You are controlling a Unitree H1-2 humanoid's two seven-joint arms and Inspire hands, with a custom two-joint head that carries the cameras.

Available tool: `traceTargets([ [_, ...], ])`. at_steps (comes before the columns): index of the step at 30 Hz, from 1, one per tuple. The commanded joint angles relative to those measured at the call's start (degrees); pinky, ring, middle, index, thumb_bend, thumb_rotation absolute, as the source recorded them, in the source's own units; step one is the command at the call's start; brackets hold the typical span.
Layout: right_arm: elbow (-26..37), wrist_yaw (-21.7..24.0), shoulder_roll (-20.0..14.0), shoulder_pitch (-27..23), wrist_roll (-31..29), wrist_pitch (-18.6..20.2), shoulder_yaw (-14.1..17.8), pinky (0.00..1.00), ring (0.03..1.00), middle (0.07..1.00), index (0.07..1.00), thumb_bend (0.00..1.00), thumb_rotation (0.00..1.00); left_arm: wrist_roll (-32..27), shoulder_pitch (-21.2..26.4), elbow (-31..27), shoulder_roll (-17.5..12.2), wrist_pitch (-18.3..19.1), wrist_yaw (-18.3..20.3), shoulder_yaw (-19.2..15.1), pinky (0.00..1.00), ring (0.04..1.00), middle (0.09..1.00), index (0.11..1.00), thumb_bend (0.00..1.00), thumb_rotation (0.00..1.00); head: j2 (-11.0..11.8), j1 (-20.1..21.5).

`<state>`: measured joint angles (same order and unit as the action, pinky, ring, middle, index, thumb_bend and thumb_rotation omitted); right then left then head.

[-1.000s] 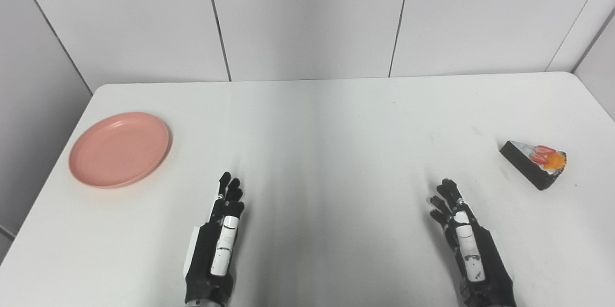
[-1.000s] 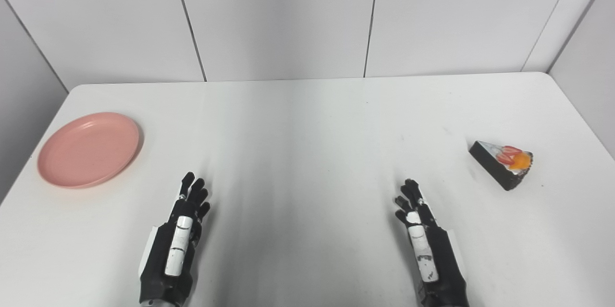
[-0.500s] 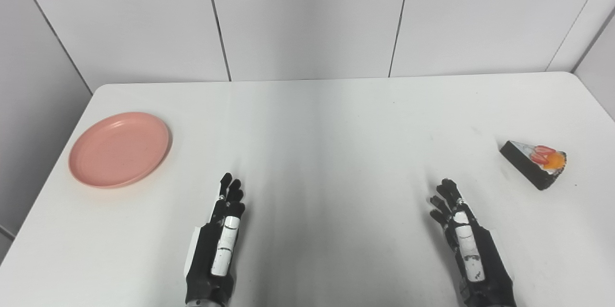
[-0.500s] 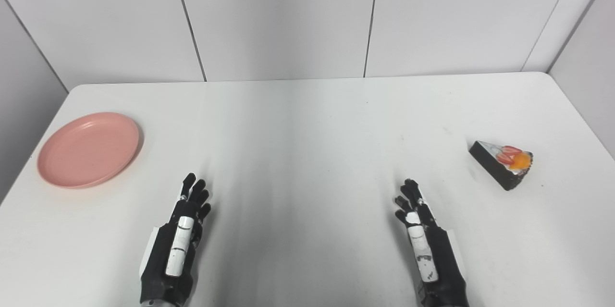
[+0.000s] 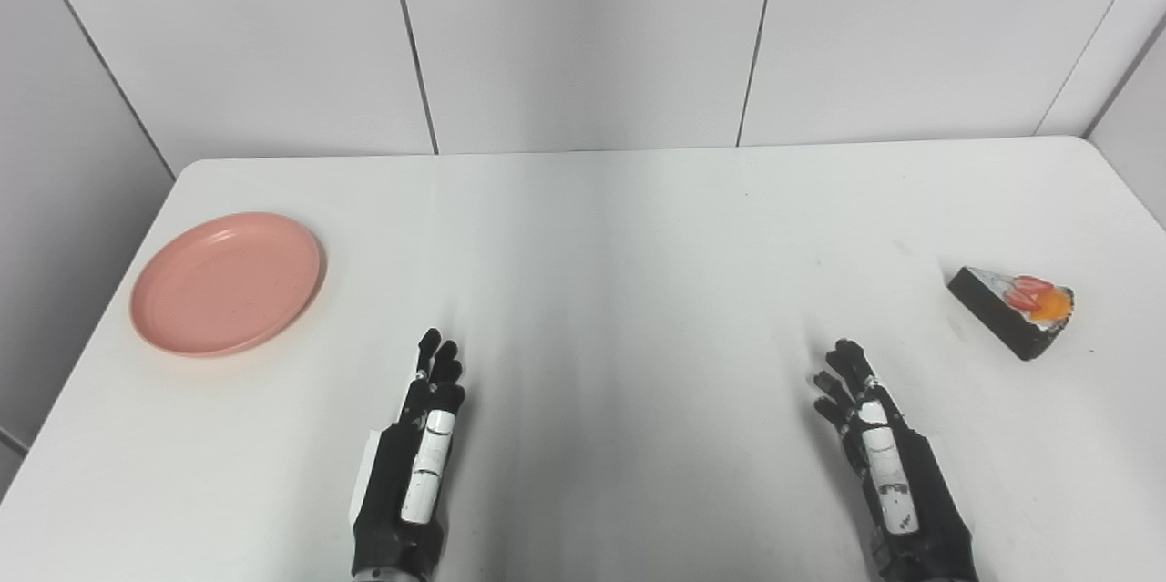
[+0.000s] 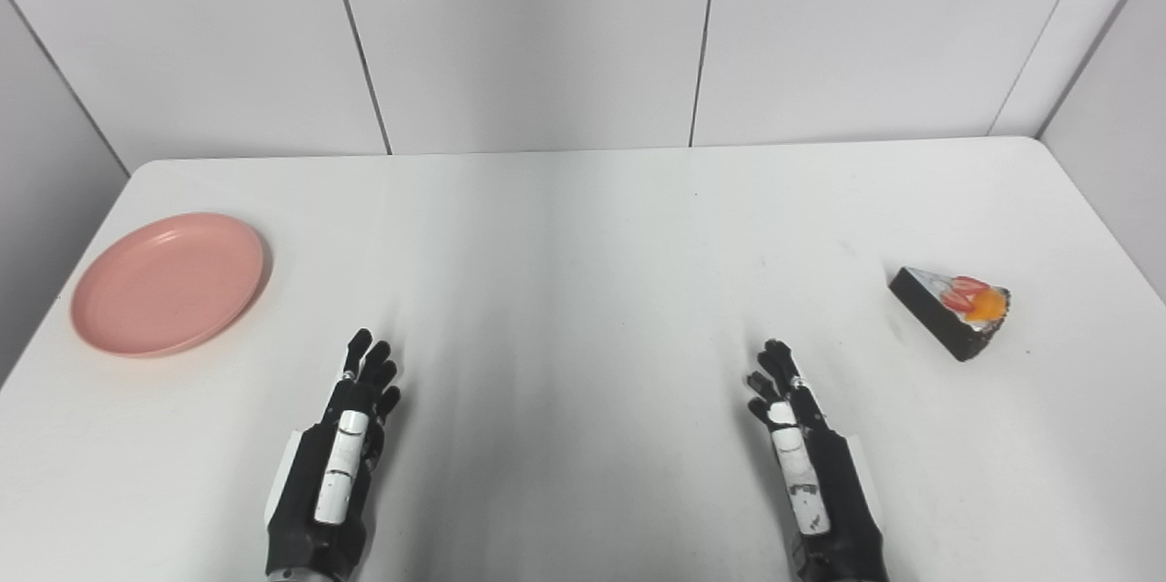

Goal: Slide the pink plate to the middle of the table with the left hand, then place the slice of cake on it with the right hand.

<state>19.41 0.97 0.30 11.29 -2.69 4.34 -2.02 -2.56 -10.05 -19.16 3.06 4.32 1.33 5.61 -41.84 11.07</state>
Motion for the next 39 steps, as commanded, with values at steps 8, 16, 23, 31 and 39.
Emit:
traceTargets([
  [8,1.02,0.39,0.03,-0.19,0.09,-2.65,-0.2,0.91,0.915,0.943,0.937,0.92,0.96,0.02,0.32,-0.98,-0.15,-0.93,0.57,0.29,1.0,1.0,1.0,1.0,0.71,0.85,-0.13,-0.07],
  [16,0.71,-0.6,0.89,-0.17,0.24,-4.08,0.3,0.92,0.917,0.942,0.929,0.92,0.95,-0.73,0.03,-0.76,1.38,-3.34,-0.92,-0.95,1.0,0.981,1.0,1.0,0.68,0.83,-0.15,-0.03],
  [23,-0.5,-3.96,3.22,-0.12,2.09,-8.05,1.99,0.95,0.953,0.979,0.934,0.88,0.96,-1.4,0.04,0.31,3.53,-5.98,-2.52,-1.92,1.0,1.0,1.0,1.0,0.71,0.79,-0.24,-0.12],
  [31,-1.09,-4.28,3.75,-0.18,1.37,-9.02,2.56,0.95,0.952,0.986,0.945,0.86,0.96,-1.06,-0.09,0.19,3.99,-5.83,-2.55,-2.09,1.0,1.0,1.0,1.0,0.7,0.8,-0.19,-0.18],
  [39,-0.74,-4.28,3.97,-0.21,1.38,-8.8,2.49,0.95,0.951,0.983,0.945,0.87,0.95,-1.06,-0.13,-0.22,3.54,-5.22,-2.2,-2.03,1.0,1.0,1.0,1.0,0.7,0.79,-0.3,0.0],
])
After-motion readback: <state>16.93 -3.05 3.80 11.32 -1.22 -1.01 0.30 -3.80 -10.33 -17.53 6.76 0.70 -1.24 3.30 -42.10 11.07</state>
